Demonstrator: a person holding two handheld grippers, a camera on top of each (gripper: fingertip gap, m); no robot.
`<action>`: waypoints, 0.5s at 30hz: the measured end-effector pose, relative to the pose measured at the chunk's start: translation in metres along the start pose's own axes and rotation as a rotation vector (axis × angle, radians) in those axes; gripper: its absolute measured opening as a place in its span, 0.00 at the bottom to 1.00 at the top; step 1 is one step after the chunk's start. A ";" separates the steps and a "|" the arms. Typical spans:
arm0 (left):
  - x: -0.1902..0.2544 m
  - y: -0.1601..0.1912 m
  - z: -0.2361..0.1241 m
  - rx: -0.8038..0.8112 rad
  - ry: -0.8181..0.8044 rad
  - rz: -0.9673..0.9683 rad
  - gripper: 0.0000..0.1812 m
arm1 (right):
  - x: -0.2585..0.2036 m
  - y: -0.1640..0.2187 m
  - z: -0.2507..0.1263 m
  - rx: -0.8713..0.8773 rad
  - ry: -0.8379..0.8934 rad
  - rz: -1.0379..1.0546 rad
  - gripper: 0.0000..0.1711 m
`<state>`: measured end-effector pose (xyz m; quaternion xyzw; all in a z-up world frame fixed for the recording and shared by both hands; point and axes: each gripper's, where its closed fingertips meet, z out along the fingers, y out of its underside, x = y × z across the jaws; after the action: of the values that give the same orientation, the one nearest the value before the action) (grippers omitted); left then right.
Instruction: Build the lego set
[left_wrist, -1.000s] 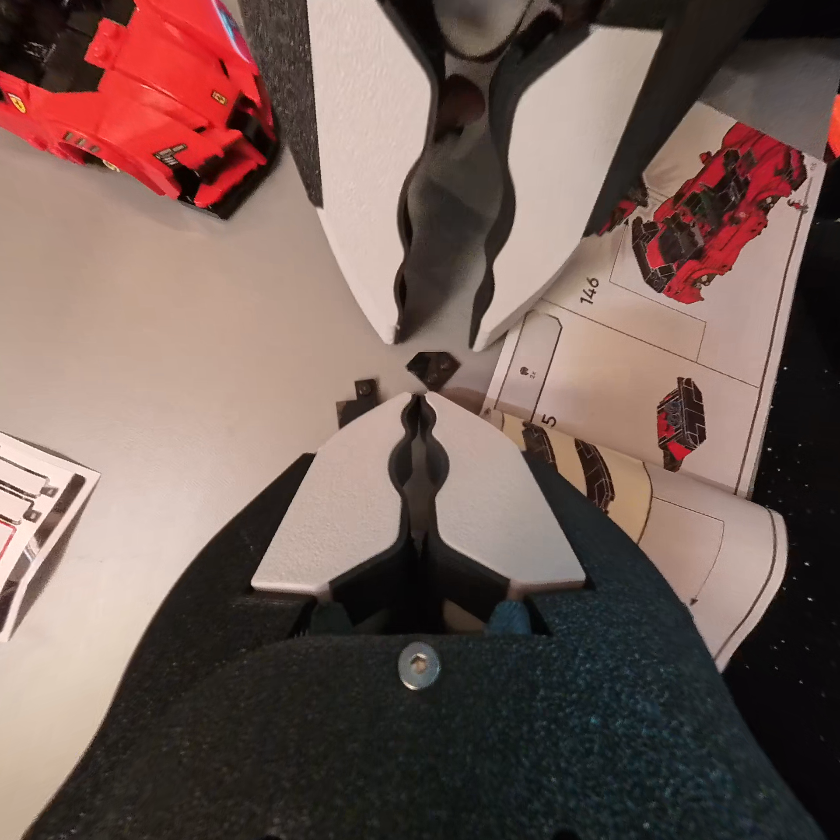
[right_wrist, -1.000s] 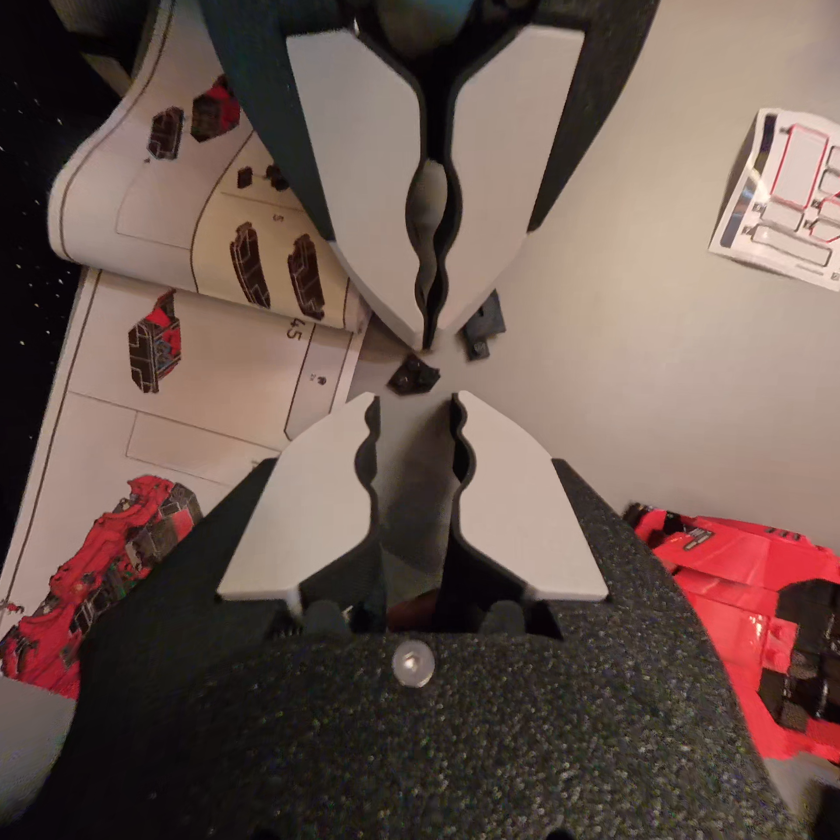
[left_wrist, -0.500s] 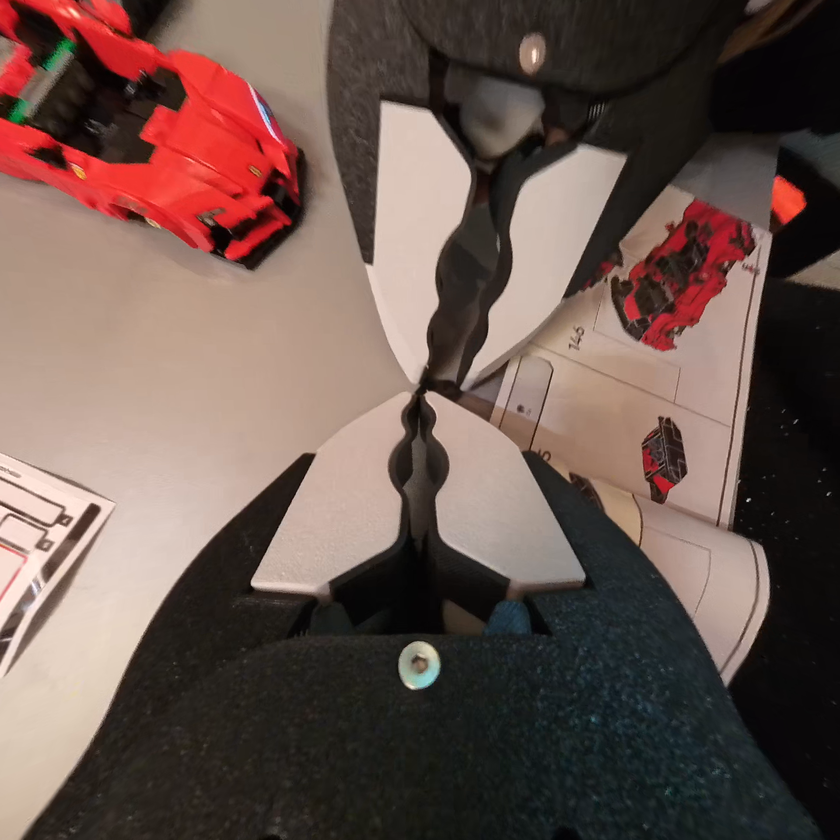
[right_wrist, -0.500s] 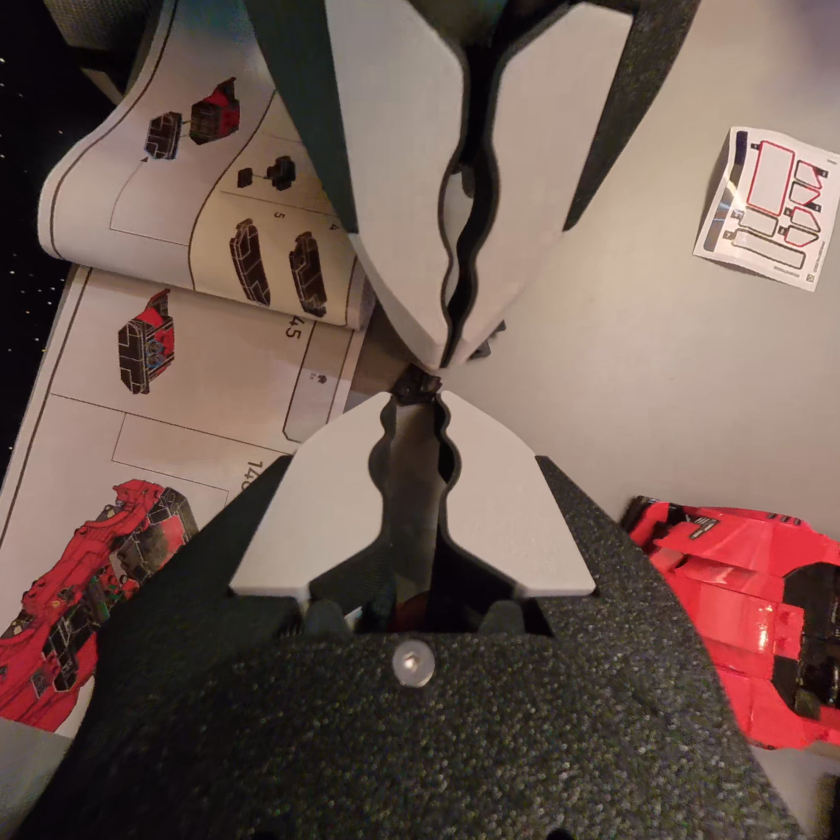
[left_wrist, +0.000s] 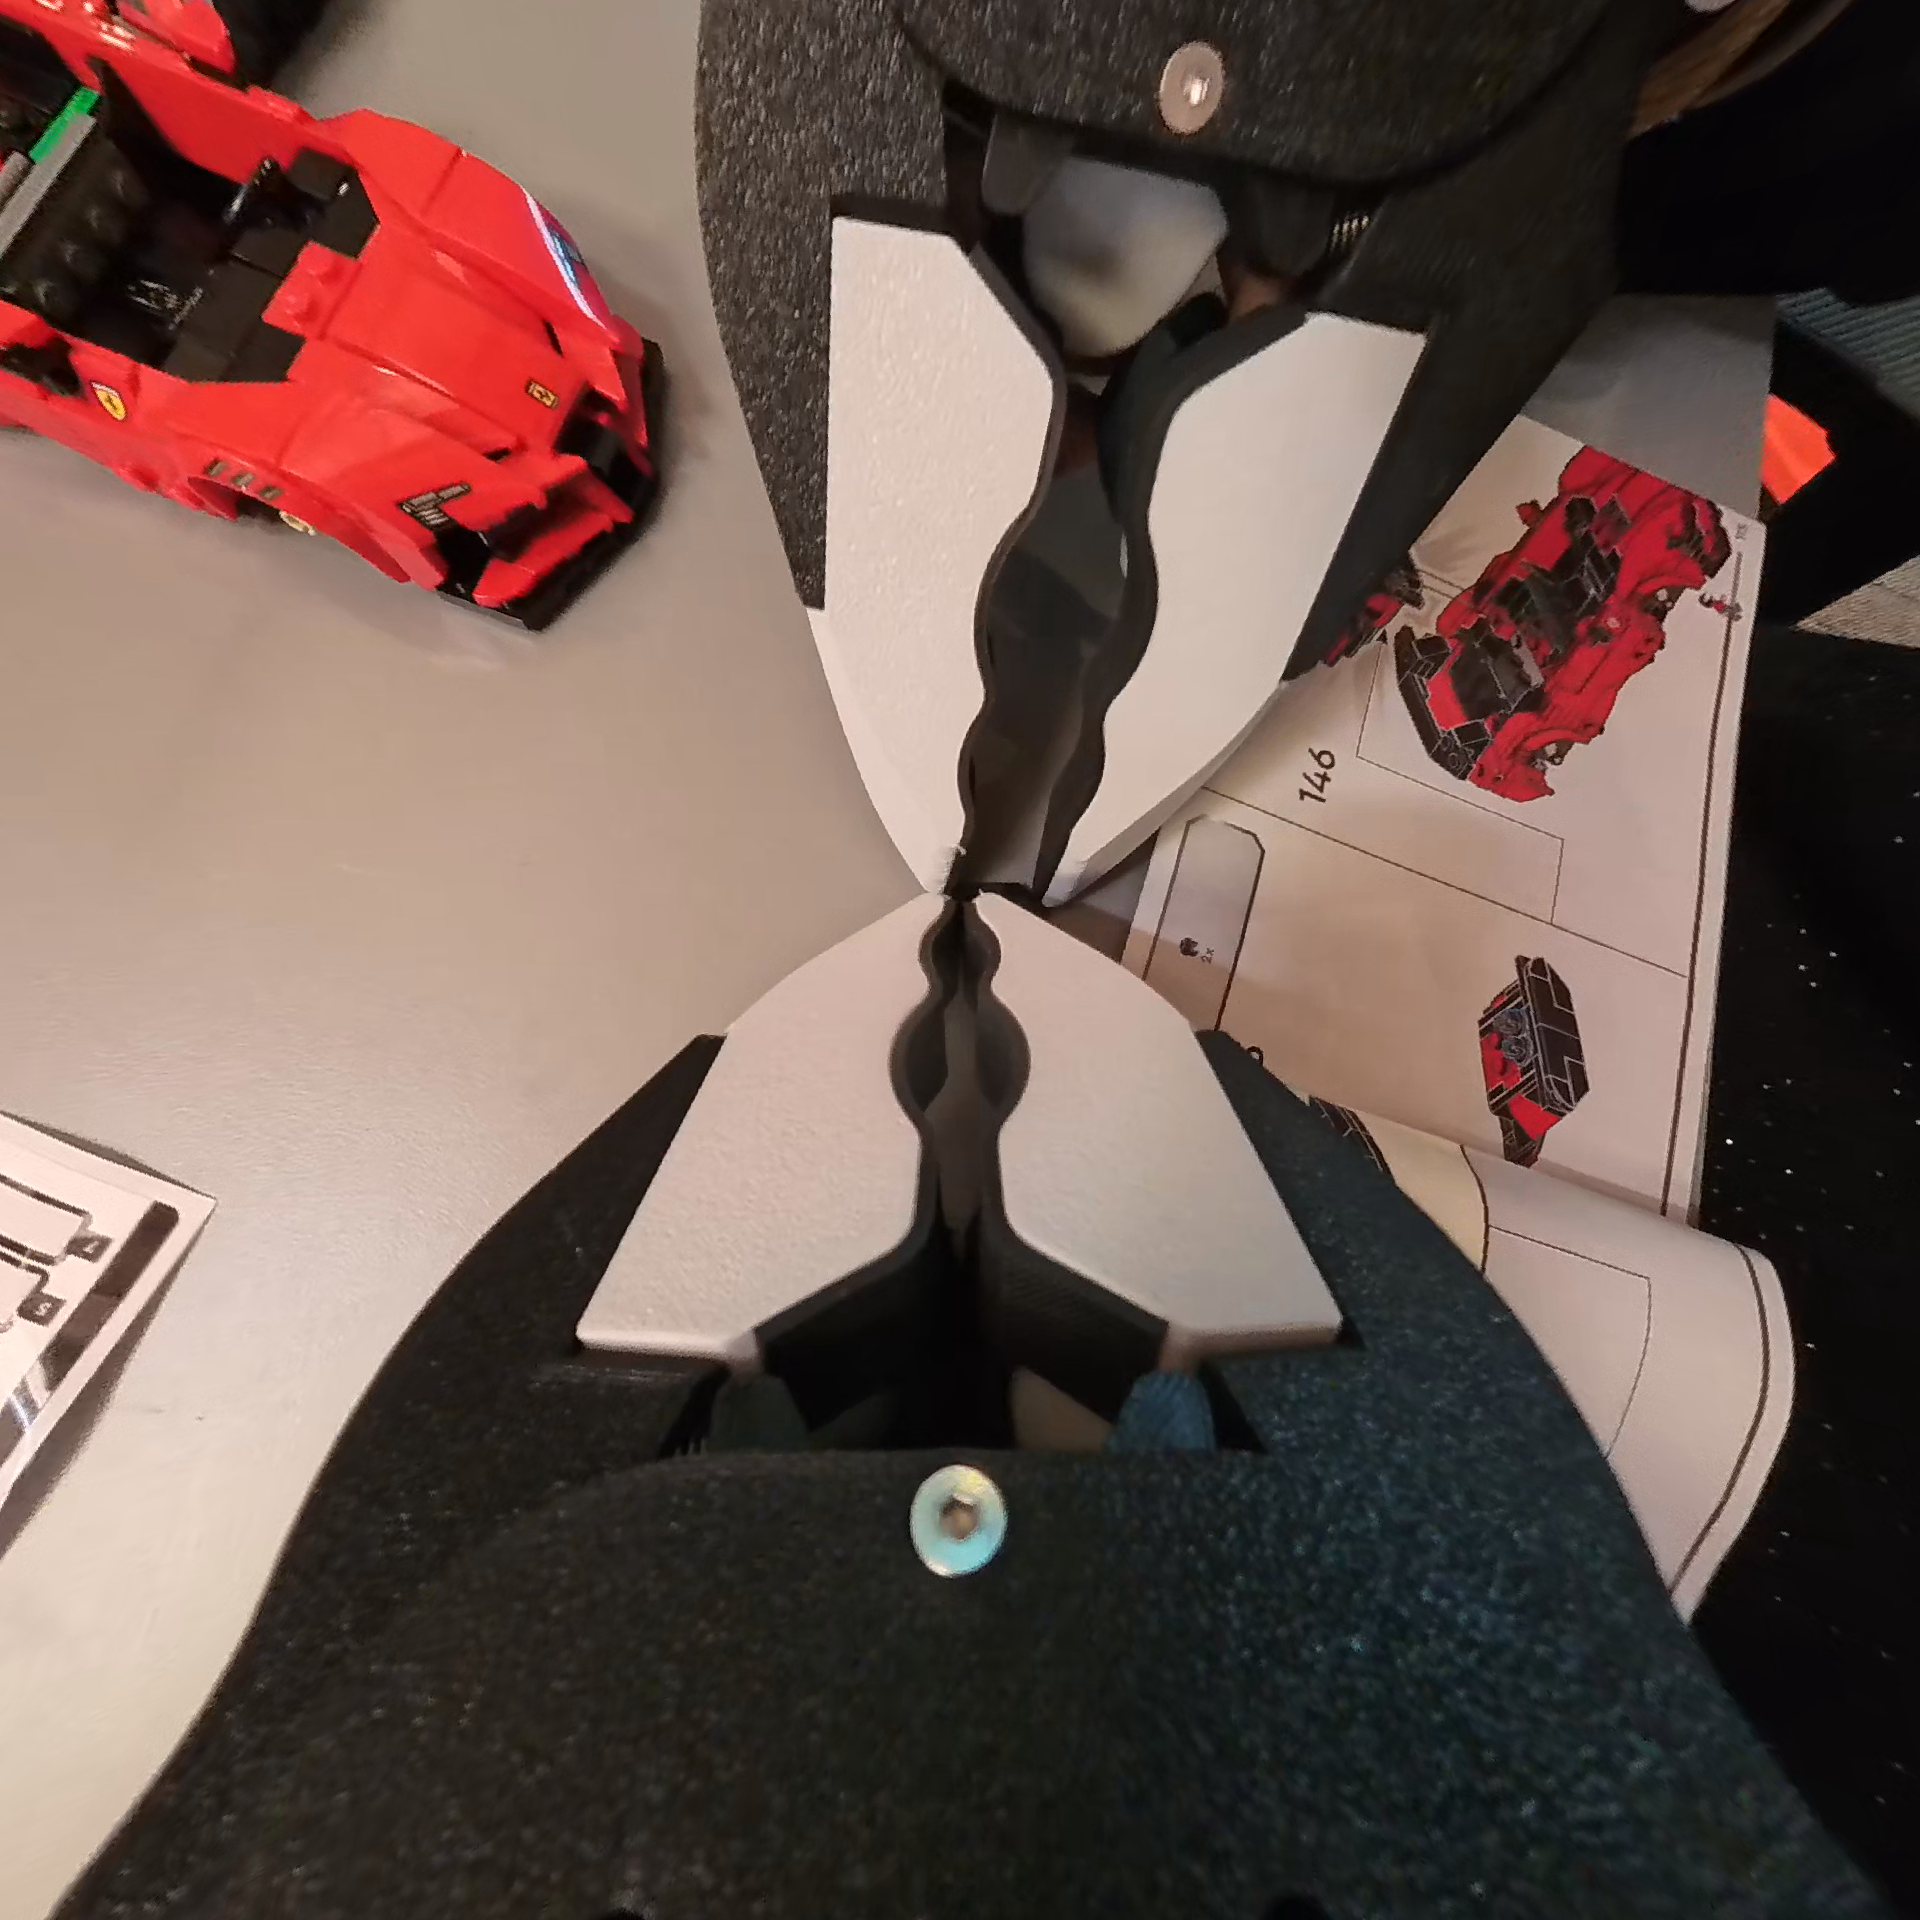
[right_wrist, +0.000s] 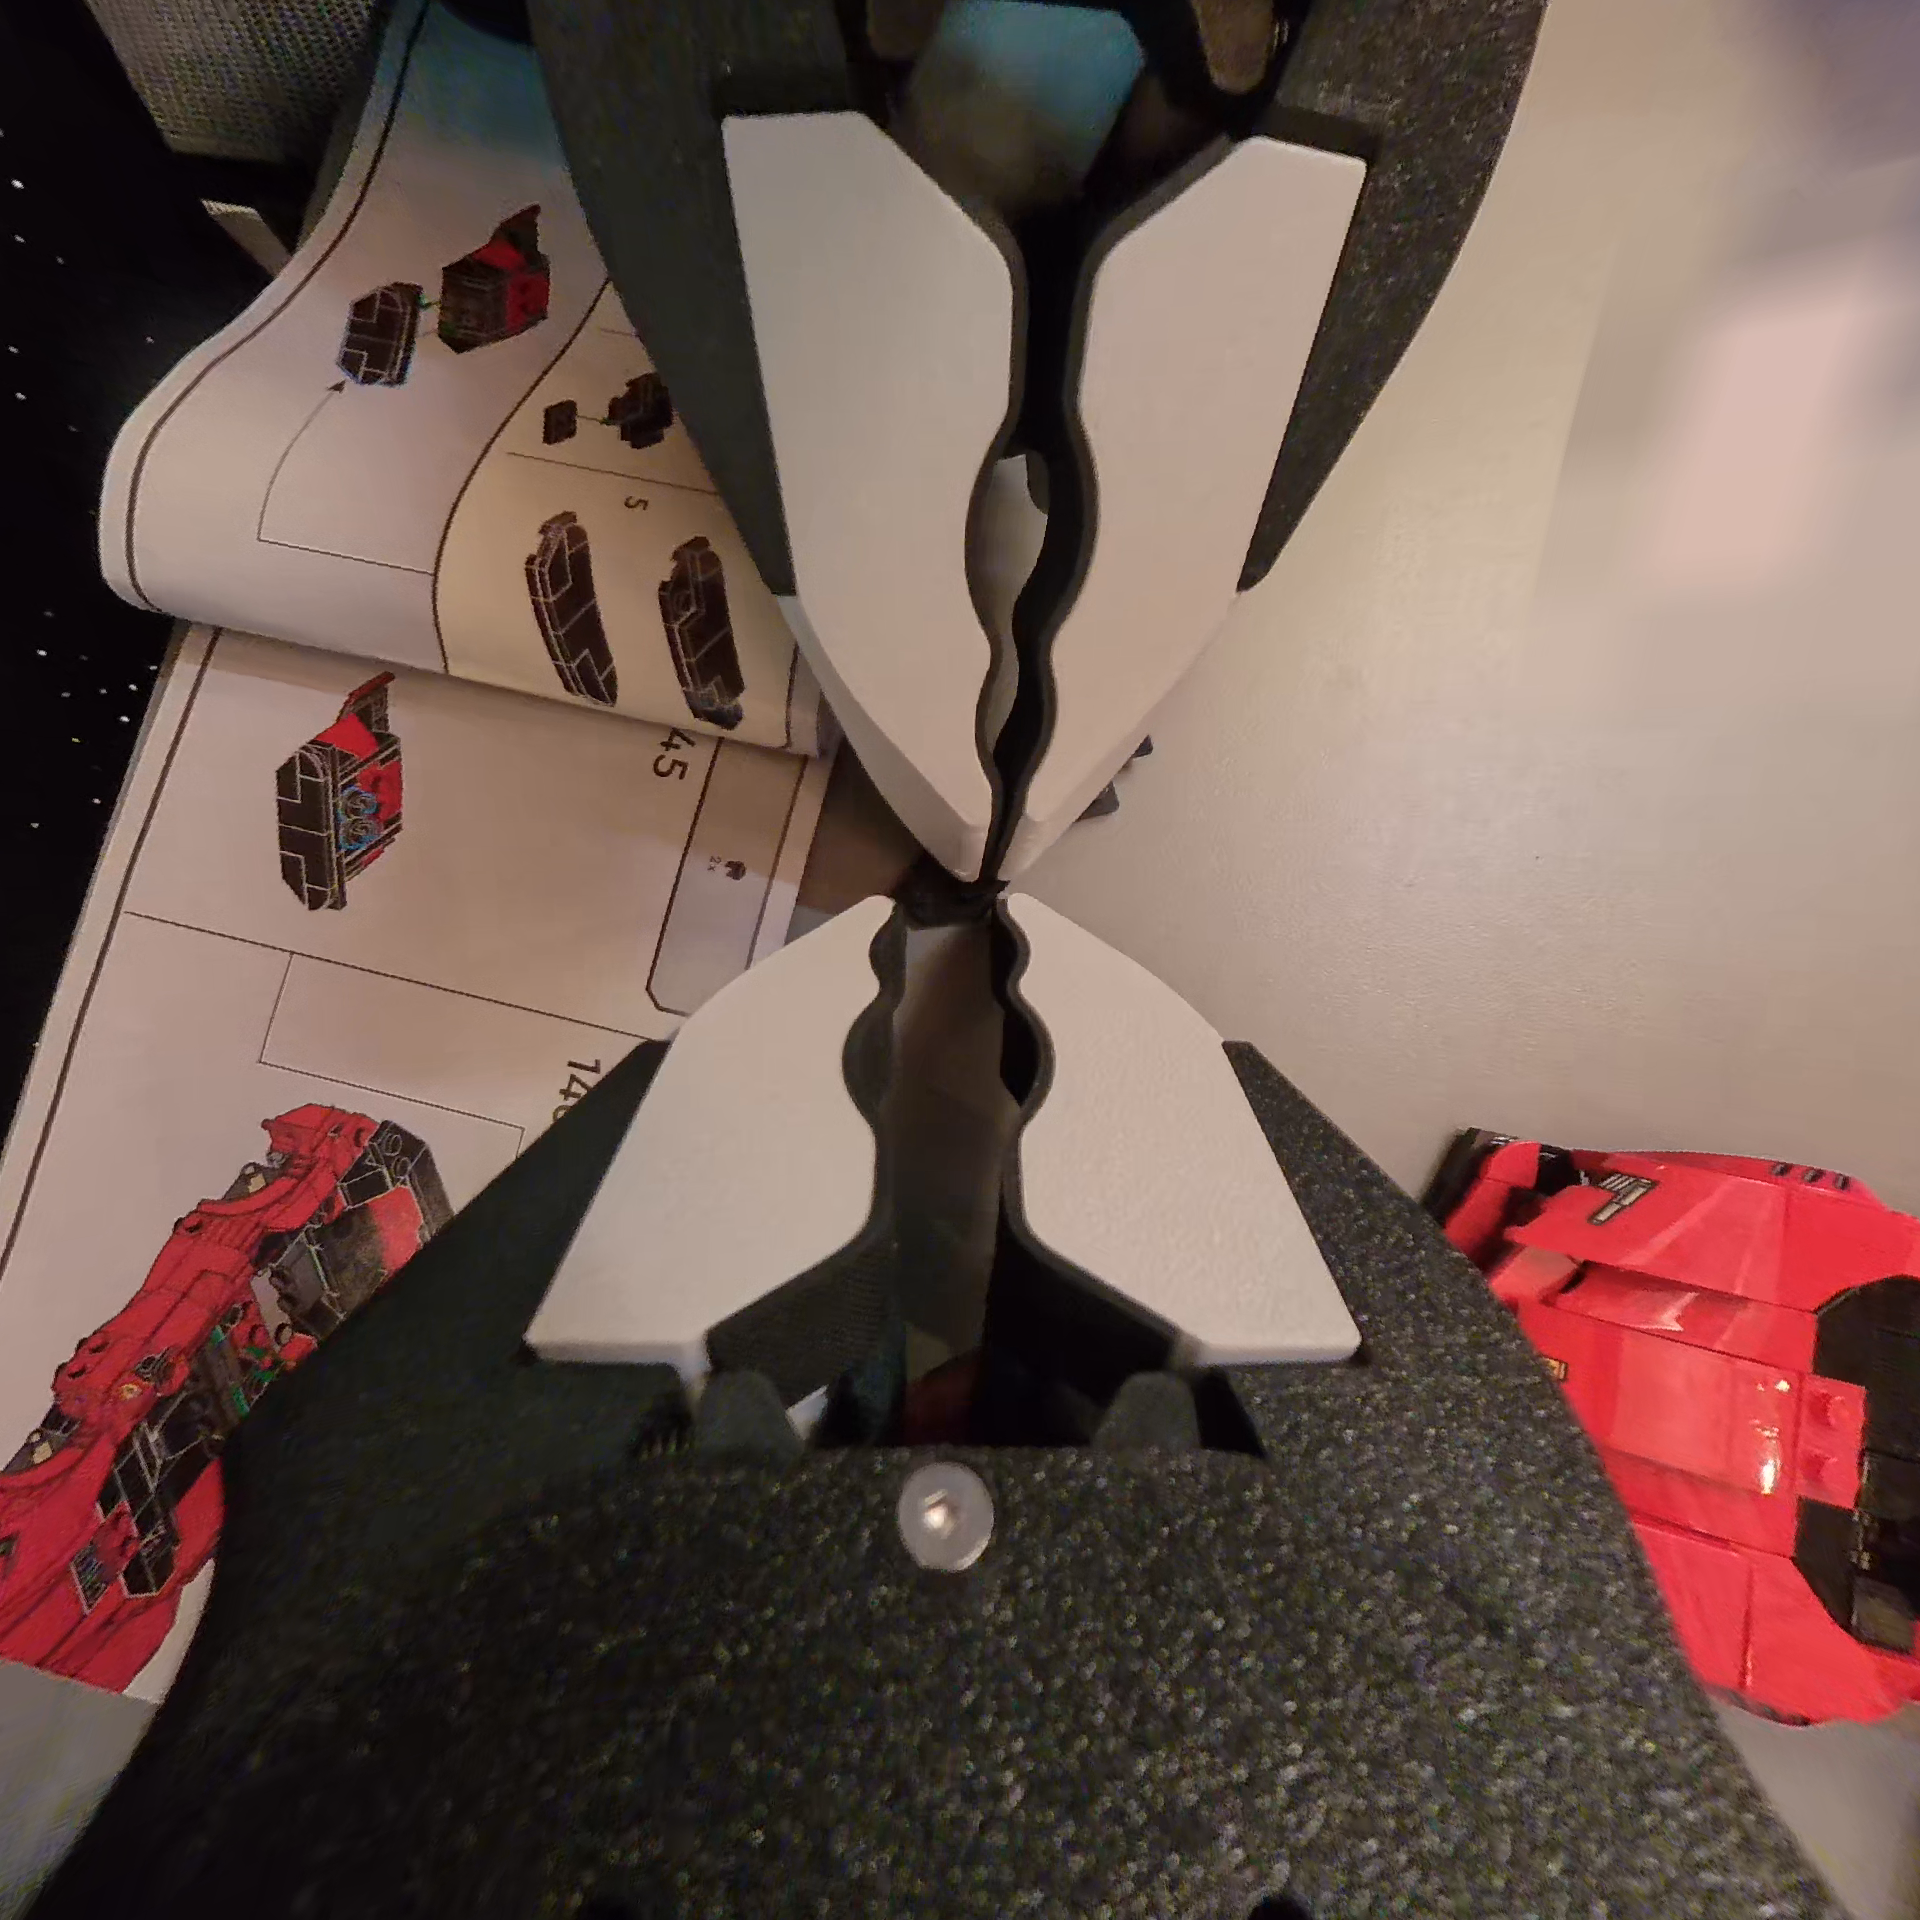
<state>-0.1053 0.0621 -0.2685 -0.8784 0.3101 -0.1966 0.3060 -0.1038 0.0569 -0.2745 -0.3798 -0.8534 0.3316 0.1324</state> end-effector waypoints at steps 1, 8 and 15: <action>0.000 0.000 0.000 0.002 0.001 0.003 0.00 | 0.000 0.000 0.000 0.003 0.000 0.002 0.09; 0.003 -0.002 0.003 0.040 0.028 -0.038 0.00 | 0.000 0.000 0.000 0.011 -0.003 0.014 0.09; 0.010 -0.017 -0.014 0.149 0.087 -0.085 0.00 | 0.000 -0.006 -0.013 0.063 -0.034 0.051 0.06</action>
<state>-0.0989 0.0602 -0.2457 -0.8561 0.2700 -0.2699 0.3482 -0.1010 0.0597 -0.2605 -0.3915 -0.8345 0.3681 0.1214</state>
